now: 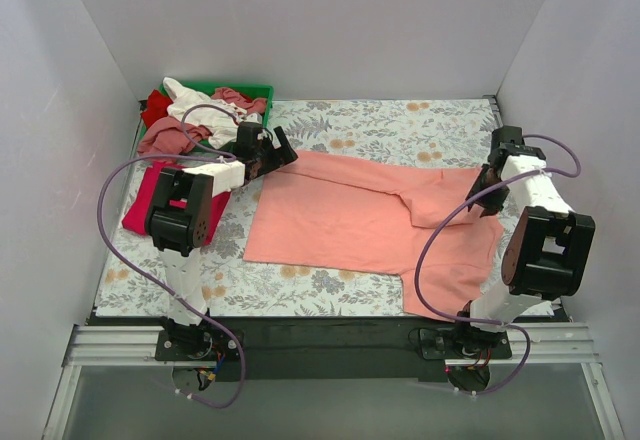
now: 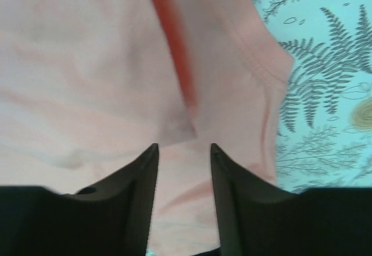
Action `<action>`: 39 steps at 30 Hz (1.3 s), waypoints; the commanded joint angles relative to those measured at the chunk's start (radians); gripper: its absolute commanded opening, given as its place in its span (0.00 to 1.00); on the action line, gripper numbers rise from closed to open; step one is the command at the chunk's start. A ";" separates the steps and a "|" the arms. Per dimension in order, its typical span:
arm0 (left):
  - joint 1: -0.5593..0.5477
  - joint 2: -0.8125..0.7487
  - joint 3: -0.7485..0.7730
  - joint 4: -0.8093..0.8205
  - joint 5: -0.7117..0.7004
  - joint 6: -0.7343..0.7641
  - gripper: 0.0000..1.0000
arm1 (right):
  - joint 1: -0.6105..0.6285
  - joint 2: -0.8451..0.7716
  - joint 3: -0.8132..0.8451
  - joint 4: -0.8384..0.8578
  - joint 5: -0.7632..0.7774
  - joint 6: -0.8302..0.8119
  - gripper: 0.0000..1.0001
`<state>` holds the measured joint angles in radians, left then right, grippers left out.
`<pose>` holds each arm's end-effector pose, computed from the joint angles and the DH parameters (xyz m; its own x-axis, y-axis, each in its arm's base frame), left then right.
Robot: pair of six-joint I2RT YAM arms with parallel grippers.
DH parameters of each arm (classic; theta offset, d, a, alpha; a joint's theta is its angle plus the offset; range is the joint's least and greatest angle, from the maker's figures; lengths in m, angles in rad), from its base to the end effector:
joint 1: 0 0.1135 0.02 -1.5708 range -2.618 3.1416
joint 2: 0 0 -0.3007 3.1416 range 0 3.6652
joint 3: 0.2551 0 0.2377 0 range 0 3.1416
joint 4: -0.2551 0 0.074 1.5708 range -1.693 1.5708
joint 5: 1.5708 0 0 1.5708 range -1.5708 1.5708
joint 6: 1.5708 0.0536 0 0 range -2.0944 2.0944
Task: Fold and stack the t-shirts
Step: Fold the tshirt
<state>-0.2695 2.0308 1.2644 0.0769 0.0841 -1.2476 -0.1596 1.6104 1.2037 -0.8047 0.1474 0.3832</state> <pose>0.4413 -0.1266 0.1856 -0.5056 -0.8406 -0.1944 -0.4773 0.4602 -0.7486 0.3063 -0.0573 0.2592 -0.7793 0.5001 -0.3776 0.5387 0.8425 0.0040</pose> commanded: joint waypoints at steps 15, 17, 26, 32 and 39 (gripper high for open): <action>0.009 -0.040 0.012 -0.072 -0.072 0.036 0.96 | -0.003 0.109 0.137 0.208 -0.246 -0.225 0.70; 0.010 -0.037 0.018 -0.071 -0.072 0.036 0.96 | -0.003 0.172 0.161 0.291 -0.330 -0.236 0.73; 0.019 -0.024 0.012 -0.104 -0.096 0.020 0.96 | -0.012 0.410 0.324 0.369 -0.316 -0.202 0.98; 0.019 0.015 0.044 -0.115 -0.093 0.011 0.96 | -0.050 0.525 0.393 0.369 -0.259 -0.188 0.98; 0.019 0.088 0.134 -0.127 -0.086 -0.012 0.96 | -0.069 0.609 0.522 0.368 -0.244 -0.193 0.98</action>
<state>-0.2638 2.0808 1.3602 0.0025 0.0372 -1.2572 -0.2001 2.1593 1.6600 -0.4717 -0.1596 0.2096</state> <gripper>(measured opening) 0.963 0.983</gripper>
